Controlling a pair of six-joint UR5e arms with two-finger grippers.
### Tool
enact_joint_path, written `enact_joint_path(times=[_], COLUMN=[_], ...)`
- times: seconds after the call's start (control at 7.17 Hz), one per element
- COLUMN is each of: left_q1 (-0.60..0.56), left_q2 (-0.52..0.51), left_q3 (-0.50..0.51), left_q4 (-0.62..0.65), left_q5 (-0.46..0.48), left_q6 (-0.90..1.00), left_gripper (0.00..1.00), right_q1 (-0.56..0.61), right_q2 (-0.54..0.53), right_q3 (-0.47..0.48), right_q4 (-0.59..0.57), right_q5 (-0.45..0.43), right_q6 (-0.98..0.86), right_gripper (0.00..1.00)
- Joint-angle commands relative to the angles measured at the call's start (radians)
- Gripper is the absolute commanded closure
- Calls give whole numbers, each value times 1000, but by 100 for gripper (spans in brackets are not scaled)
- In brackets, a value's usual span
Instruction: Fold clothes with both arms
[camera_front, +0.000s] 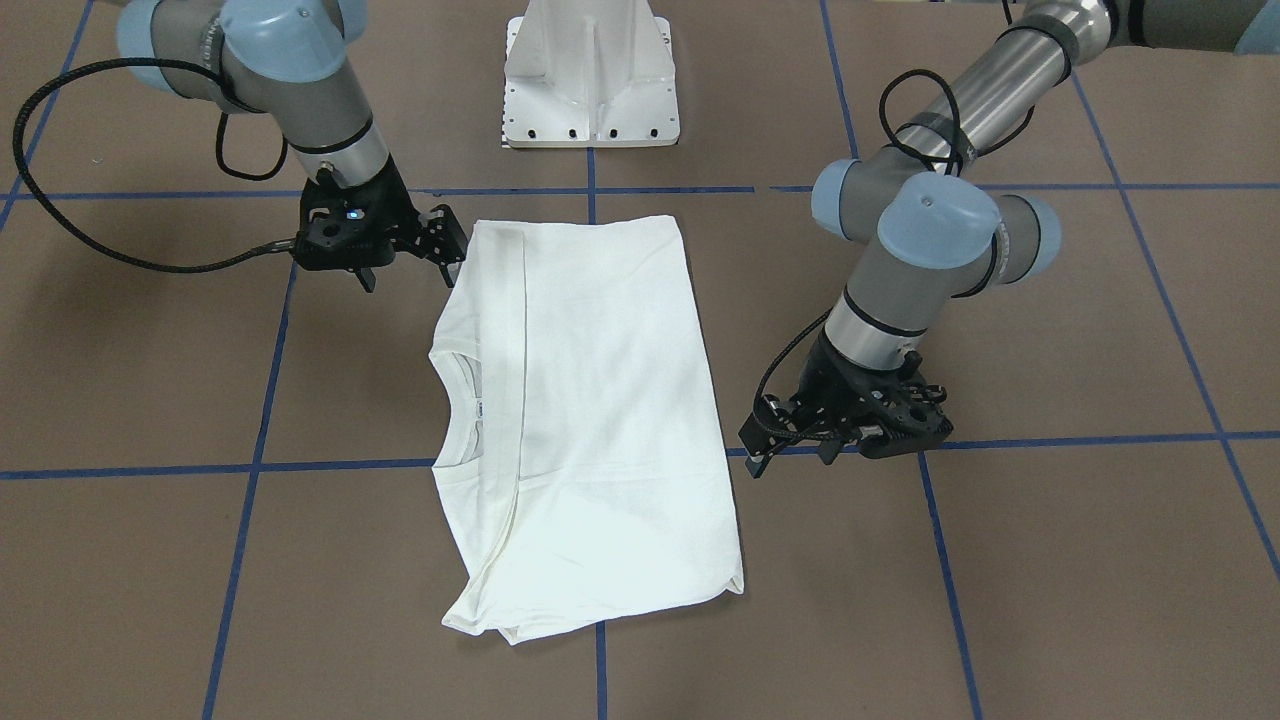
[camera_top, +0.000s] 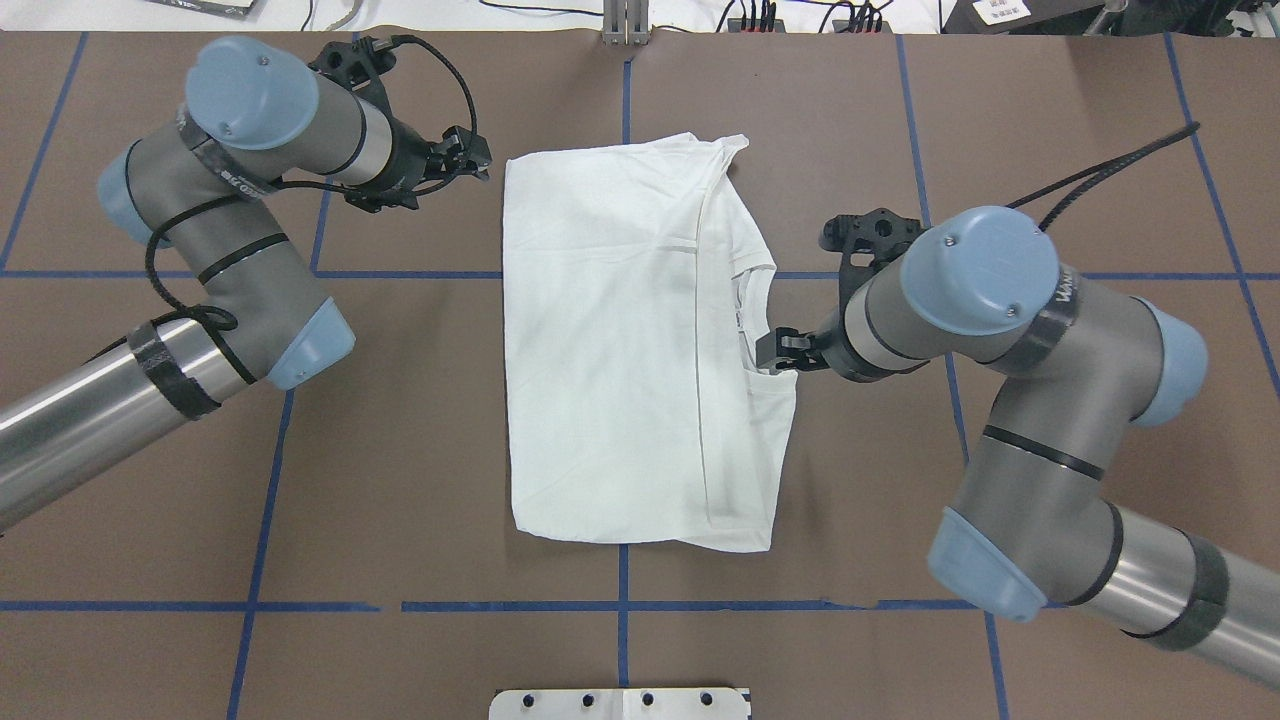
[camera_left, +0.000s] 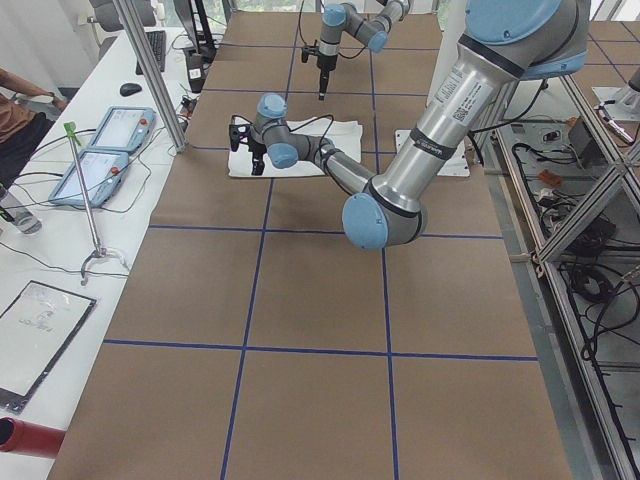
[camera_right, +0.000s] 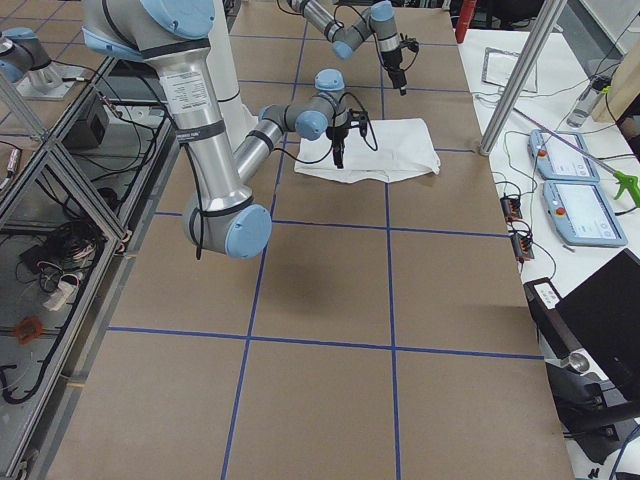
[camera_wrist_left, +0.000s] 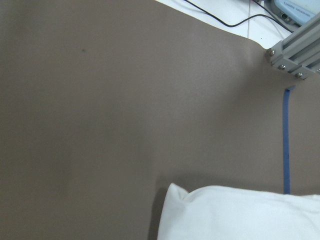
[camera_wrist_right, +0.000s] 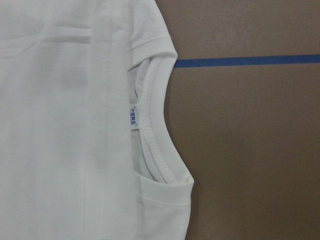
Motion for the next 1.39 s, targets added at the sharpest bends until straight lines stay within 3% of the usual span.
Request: enact_joint_path(times=[0.0,0.56,1.26], left_q1=[22,50,51], left_q2=[86,94,94], left_q3=[-212,-233,-225], left_q4=[121,135,123], left_q5=[-46,-51,-53], left_q6=[-3,-15,-15], left_gripper=[0,0,0], right_q1=[-13,-19,-42], right_q2=[154,313,311], right_q3=[-177,-409,-459], right_q4=[-44,-41,-44], right_q5=[-47,-64,-66], right_q6=[-60,-148,-188], right_gripper=[0,0,0])
